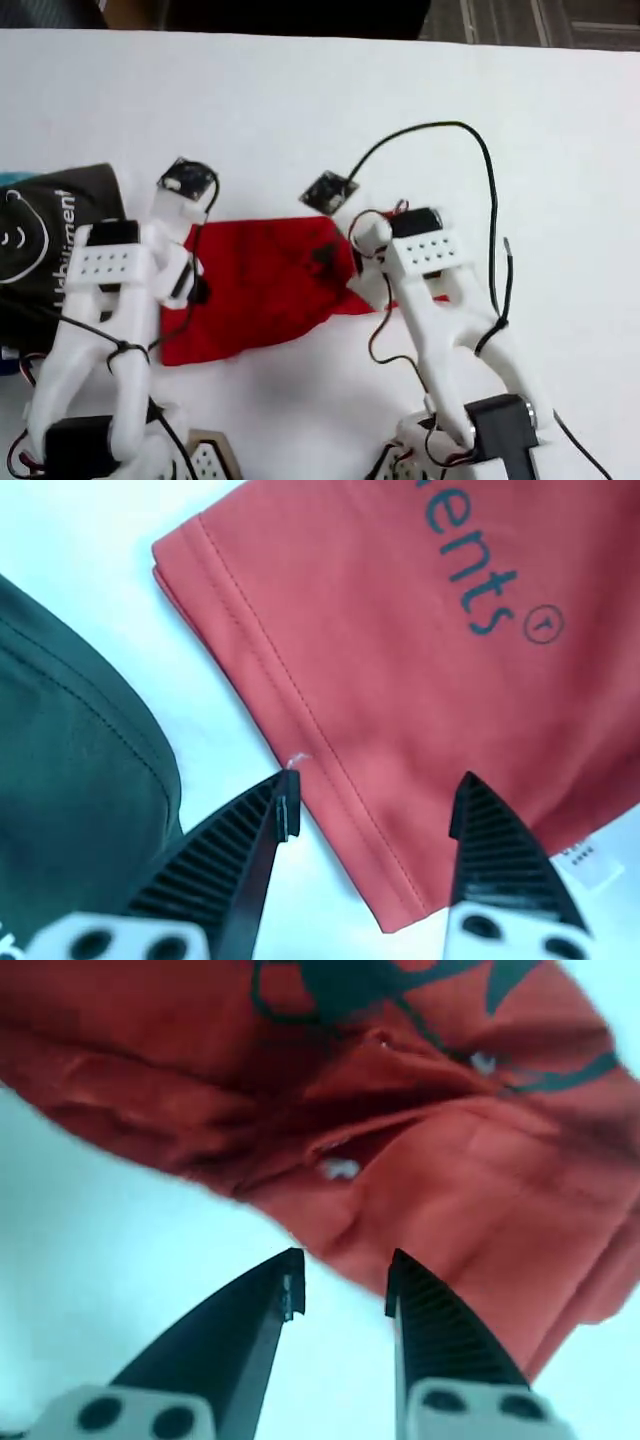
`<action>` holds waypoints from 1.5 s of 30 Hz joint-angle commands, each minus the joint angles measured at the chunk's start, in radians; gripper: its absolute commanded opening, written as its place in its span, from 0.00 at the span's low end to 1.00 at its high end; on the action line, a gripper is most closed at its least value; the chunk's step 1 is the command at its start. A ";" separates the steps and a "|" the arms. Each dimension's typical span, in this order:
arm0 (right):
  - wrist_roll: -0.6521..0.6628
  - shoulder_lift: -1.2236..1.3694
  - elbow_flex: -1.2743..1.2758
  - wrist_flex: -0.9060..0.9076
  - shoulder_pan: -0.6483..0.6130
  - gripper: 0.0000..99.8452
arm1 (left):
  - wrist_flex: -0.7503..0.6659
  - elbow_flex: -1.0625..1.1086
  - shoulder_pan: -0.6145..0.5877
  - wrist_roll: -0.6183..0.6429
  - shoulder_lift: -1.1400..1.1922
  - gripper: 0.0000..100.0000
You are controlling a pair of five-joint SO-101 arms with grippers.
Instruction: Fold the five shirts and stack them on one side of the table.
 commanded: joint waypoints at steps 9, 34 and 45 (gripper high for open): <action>-0.017 0.308 -0.301 -0.039 -0.018 0.14 | -0.037 0.025 -0.008 0.002 -0.025 0.26; 0.120 -0.387 -0.094 0.348 0.326 0.14 | 0.011 -0.332 -0.106 0.147 0.534 0.27; 0.120 -0.452 -0.092 0.414 0.328 0.14 | 0.049 -0.427 -0.100 0.141 0.724 0.26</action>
